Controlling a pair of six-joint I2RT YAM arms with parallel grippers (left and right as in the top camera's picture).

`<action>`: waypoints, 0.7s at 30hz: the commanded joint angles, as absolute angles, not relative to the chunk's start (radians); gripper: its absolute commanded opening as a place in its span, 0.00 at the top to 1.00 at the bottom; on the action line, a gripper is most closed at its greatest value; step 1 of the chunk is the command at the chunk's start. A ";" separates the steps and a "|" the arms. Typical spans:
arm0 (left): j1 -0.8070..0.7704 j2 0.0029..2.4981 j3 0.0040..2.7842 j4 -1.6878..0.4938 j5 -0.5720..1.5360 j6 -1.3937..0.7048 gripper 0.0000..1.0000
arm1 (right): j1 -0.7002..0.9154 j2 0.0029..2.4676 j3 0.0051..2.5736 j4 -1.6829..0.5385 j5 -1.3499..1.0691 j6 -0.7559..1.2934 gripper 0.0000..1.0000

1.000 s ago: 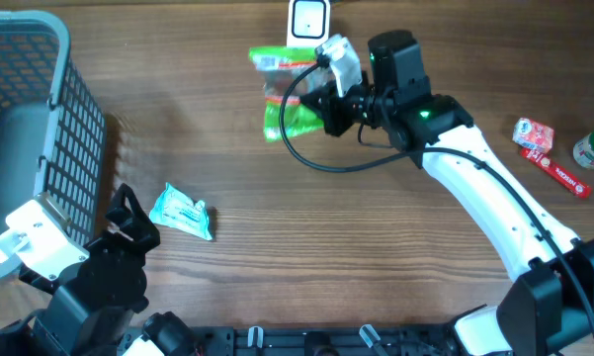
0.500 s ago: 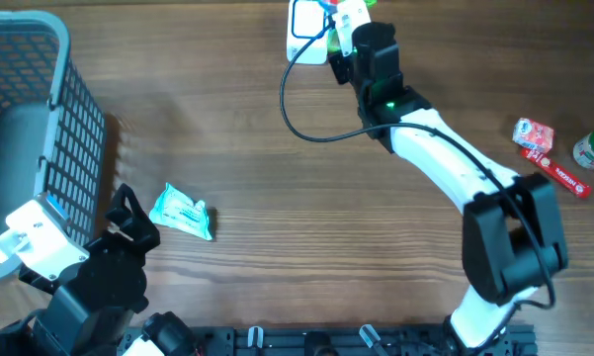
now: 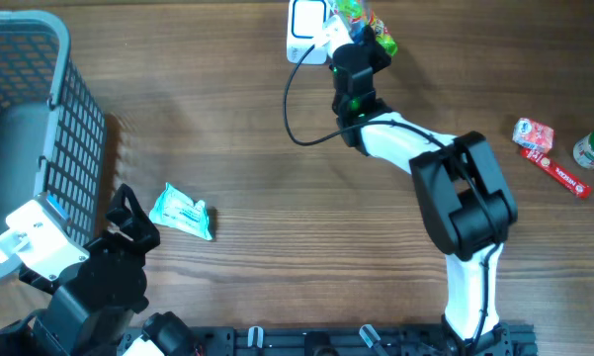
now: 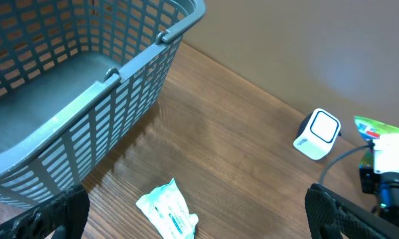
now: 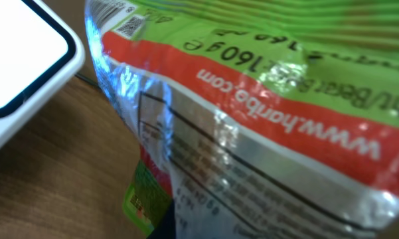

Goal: Scan the item barcode
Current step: 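Hold the green bag in front of the white scanner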

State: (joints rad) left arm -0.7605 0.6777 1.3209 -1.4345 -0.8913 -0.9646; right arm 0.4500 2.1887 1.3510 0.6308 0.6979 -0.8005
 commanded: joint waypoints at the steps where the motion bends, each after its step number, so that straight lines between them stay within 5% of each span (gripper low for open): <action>1: -0.768 0.683 1.315 -1.433 -0.897 -0.977 0.00 | 0.482 2.250 1.446 0.662 0.772 -0.946 0.95; 14: -0.768 0.683 1.315 -1.433 -0.897 -0.977 0.00 | 0.525 2.544 1.627 0.857 0.970 -1.492 0.95; 21: -0.768 0.683 1.315 -1.433 -0.897 -0.977 0.00 | 0.576 2.561 1.626 0.881 0.987 -1.545 0.96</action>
